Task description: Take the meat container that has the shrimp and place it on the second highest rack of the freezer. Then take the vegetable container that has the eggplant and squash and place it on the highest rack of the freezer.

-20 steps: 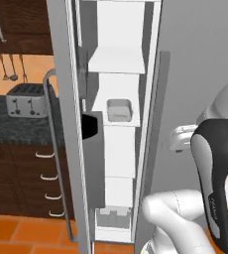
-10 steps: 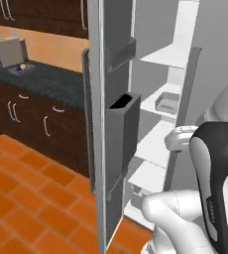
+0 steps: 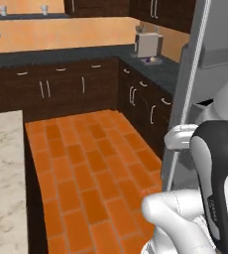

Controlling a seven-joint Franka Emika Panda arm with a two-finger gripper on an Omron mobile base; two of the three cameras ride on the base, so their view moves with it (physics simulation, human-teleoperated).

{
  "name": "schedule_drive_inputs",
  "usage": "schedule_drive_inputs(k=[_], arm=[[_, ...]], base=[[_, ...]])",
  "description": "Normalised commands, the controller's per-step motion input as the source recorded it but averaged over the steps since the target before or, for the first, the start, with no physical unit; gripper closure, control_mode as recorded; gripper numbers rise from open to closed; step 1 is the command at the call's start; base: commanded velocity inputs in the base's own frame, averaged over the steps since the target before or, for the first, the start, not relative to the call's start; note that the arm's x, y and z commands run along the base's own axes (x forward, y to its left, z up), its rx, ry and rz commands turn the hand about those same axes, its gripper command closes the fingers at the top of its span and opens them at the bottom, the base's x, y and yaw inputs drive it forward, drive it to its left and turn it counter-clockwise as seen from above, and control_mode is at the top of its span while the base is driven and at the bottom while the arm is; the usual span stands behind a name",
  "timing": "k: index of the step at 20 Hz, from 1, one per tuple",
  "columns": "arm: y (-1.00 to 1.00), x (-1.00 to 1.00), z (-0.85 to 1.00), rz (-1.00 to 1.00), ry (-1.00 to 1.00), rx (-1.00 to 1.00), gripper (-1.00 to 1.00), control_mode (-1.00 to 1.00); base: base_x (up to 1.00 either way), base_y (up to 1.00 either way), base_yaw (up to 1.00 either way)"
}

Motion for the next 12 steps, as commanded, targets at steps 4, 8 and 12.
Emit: schedule_drive_inputs(k=[4, 8, 12], arm=[[0.00, 0.00, 0.00, 0.00, 0.00, 0.00, -1.00, 1.00], [0.00, 0.00, 0.00, 0.00, 0.00, 0.00, -1.00, 1.00], [0.00, 0.00, 0.00, 0.00, 0.00, 0.00, -1.00, 1.00]], base=[[0.28, 0.47, 0.39], [0.93, 0.17, 0.00], [1.00, 0.08, -0.03]])
